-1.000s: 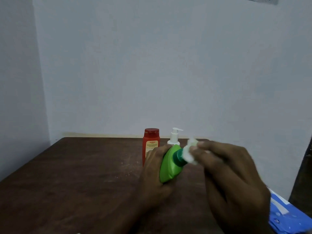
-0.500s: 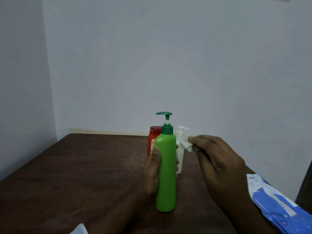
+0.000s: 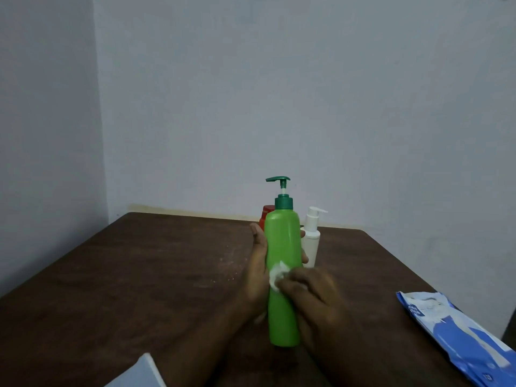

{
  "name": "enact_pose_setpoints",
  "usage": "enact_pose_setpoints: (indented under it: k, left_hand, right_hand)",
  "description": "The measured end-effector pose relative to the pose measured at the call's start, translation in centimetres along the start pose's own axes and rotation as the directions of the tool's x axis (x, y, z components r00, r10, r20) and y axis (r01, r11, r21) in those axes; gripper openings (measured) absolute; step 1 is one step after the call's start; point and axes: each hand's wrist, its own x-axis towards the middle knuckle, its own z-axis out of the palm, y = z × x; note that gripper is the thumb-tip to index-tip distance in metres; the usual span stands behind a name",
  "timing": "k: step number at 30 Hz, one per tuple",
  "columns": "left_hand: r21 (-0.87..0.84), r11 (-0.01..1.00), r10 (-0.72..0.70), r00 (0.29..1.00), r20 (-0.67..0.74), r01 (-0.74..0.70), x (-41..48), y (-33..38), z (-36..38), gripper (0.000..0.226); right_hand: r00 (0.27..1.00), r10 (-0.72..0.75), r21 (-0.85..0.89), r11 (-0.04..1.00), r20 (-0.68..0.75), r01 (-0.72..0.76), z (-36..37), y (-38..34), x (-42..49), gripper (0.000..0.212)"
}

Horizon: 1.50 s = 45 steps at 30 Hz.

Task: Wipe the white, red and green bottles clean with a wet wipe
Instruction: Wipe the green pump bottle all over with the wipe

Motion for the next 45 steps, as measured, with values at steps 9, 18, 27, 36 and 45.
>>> enact_pose_setpoints:
  k: [9,18,27,36,45]
  left_hand:
    - [-0.067,0.993,-0.098,0.995,0.016,0.099,0.0,1.1,-0.2,0.105]
    - [-0.027,0.986,-0.163,0.986,-0.040,0.162,-0.6,0.8,-0.4,0.093]
    - [-0.010,0.996,-0.090,0.994,-0.065,0.090,0.2,0.9,-1.4,0.095]
    - [0.628,0.761,0.137,0.987,0.086,-0.160,-0.4,-0.4,-0.8,0.088]
    - [0.669,0.677,0.330,0.939,0.099,-0.308,0.1,-1.2,-0.8,0.086]
  right_hand:
    - [0.963,-0.060,0.213,0.977,0.262,0.002,-5.7,1.3,0.5,0.025]
    - [0.989,0.142,0.055,0.989,-0.043,-0.140,-0.4,3.1,5.7,0.024]
    - [0.897,-0.106,0.324,0.945,0.429,-0.043,-2.9,1.2,-2.0,0.029]
    - [0.942,0.283,0.257,0.938,-0.181,-0.232,-6.3,3.0,2.6,0.018]
    - [0.955,0.278,0.290,0.927,-0.105,-0.238,-4.9,1.8,6.3,0.023]
